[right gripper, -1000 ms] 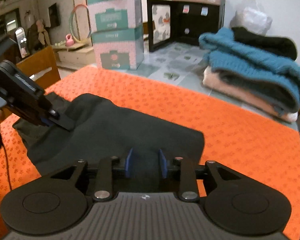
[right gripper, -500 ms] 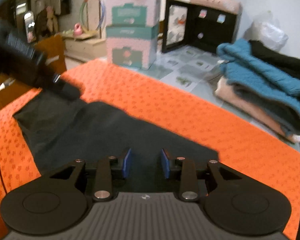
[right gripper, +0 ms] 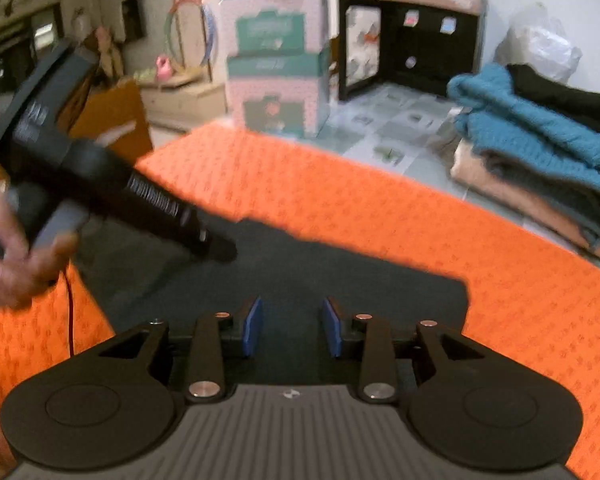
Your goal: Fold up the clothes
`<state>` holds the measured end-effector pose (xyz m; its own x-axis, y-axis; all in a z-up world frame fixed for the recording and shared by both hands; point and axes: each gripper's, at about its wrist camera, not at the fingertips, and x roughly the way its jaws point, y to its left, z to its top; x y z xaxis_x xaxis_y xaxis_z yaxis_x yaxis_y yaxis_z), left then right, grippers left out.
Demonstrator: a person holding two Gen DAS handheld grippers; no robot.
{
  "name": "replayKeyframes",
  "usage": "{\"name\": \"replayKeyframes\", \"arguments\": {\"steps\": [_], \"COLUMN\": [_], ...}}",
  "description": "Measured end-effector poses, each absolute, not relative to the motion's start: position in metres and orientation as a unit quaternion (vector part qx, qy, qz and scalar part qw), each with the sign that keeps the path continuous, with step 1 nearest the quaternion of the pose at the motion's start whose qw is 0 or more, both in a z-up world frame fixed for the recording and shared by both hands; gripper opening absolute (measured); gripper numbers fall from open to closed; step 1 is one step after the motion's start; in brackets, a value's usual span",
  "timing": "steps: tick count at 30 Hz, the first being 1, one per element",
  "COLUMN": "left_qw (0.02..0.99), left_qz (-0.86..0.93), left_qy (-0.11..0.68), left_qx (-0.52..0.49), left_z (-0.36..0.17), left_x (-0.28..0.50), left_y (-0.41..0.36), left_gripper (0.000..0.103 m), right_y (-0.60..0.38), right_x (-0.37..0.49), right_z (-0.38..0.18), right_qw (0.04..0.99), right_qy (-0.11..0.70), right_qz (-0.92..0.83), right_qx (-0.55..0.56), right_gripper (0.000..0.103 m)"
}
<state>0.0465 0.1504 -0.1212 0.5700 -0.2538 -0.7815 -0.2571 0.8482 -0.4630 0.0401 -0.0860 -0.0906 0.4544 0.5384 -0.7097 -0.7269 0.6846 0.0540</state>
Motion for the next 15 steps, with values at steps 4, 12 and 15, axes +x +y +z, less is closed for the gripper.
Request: {"name": "replayKeyframes", "arguments": {"steps": [4,12,15], "left_qw": [0.837,0.845,0.85], "left_qz": [0.001,0.001,0.0], "left_qy": [0.459,0.45,0.445], "left_qx": [-0.299,-0.29,-0.283], "left_z": [-0.122,-0.093,-0.079], "left_x": [0.042,0.037,0.037], "left_y": [0.158,0.153,0.148], "left_gripper": [0.033,0.032,0.042], "right_y": [-0.081,-0.116,-0.138], "right_x": [0.034,0.036,0.039], "right_z": [-0.097,-0.07,-0.076], "right_qw": [0.842,0.873,0.878], "right_qy": [0.363,0.364,0.381], "right_qz": [0.371,0.318,0.289], "right_qx": [-0.147,-0.065,-0.005], "right_gripper": [0.043,0.059,0.069]}}
